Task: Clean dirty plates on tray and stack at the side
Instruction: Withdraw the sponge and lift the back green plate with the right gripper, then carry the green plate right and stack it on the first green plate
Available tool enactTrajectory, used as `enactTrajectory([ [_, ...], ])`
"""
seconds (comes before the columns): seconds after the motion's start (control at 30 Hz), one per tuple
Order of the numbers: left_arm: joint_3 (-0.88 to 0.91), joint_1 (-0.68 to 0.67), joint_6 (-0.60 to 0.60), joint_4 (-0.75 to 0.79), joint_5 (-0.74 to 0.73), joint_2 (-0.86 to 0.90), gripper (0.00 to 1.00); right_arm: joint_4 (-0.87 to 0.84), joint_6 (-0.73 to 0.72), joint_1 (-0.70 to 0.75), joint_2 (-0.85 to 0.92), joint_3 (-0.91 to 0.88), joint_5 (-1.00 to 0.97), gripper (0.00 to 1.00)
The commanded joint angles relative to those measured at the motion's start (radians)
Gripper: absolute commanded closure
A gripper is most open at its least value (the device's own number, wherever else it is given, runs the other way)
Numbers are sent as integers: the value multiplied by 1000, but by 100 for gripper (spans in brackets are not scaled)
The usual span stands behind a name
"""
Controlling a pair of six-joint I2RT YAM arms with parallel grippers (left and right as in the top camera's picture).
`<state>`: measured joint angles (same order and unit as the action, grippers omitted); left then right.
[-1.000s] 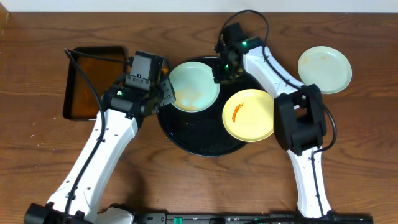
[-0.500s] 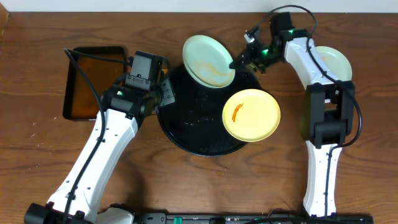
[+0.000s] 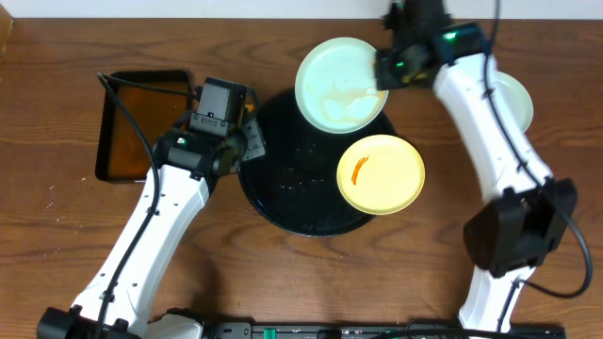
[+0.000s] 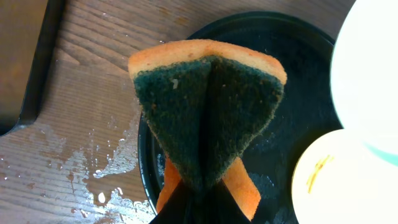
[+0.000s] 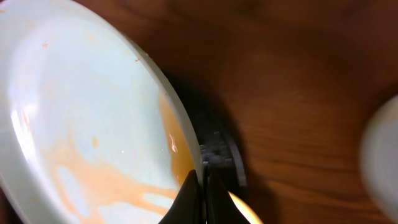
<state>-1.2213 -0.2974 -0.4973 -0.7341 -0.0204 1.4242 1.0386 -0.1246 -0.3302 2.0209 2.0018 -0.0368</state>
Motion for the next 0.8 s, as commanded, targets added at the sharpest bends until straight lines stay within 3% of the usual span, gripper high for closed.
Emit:
enactTrajectory([
  [0.0,6,0,-5,-2,5,6,92,-2,73,-109,-8,7,-404,99],
  [0.37,6,0,-5,1,5,6,92,-19,135,-298,-7,7,-787,99],
  [0.77,6,0,-6,2,5,6,93,-88,315,-405,-7,7,-998,99],
])
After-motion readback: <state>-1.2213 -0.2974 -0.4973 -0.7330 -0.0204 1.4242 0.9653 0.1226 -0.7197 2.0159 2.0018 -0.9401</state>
